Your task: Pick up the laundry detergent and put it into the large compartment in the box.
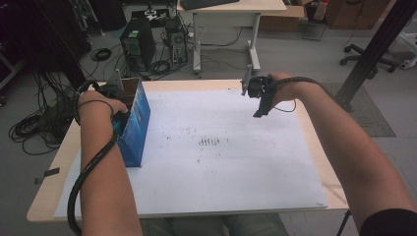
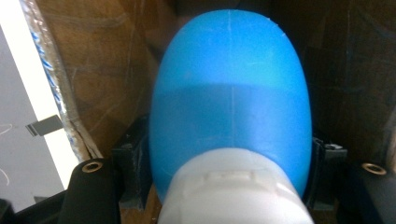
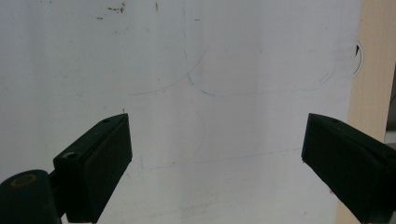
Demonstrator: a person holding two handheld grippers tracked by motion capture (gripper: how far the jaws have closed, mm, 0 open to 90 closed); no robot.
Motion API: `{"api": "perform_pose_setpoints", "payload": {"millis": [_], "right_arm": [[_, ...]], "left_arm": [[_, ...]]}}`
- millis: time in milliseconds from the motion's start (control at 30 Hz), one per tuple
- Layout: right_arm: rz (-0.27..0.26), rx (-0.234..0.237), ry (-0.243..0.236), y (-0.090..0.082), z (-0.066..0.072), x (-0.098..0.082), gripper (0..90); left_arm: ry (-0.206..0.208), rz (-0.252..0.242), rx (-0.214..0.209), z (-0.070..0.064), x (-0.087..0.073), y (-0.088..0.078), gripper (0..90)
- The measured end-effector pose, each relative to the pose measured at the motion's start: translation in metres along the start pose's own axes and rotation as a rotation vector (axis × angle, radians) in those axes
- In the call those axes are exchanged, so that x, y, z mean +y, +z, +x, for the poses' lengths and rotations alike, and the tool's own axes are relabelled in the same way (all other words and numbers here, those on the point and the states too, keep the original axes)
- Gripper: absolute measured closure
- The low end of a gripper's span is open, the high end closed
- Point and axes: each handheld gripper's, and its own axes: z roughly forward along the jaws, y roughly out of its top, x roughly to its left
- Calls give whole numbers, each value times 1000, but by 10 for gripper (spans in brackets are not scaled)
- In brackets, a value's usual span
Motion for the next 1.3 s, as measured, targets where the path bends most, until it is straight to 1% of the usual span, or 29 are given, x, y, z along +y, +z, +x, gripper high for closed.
{"api": "perform_pose_setpoints", "payload": {"millis": [100,167,233,433,500,733,833,1300], "right_arm": [[-2,0,-1,0,0,0,85],[-2,0,-2,0,0,0,85],[-3,0,-2,0,0,0,85],[-2,0,-3,0,0,1,85],[-4,0,-4,0,0,1,85],[-3,-1,-3,-1,0,0,85],[-6,-1,-3,-1,0,0,84],[-12,-6,0,-4,2,1,84]], "left_arm": [[-3,-7,0,0,0,-1,315],[-1,-2,0,0,0,-1,314],[-3,-9,2,0,0,-2,312],[-3,-3,0,0,-1,-2,304],[-9,0,0,0,-1,-2,286],[-6,-9,0,0,-2,-3,273],[-7,-1,-2,-1,-2,-3,264],[-7,-14,5,0,-6,-12,259]]}}
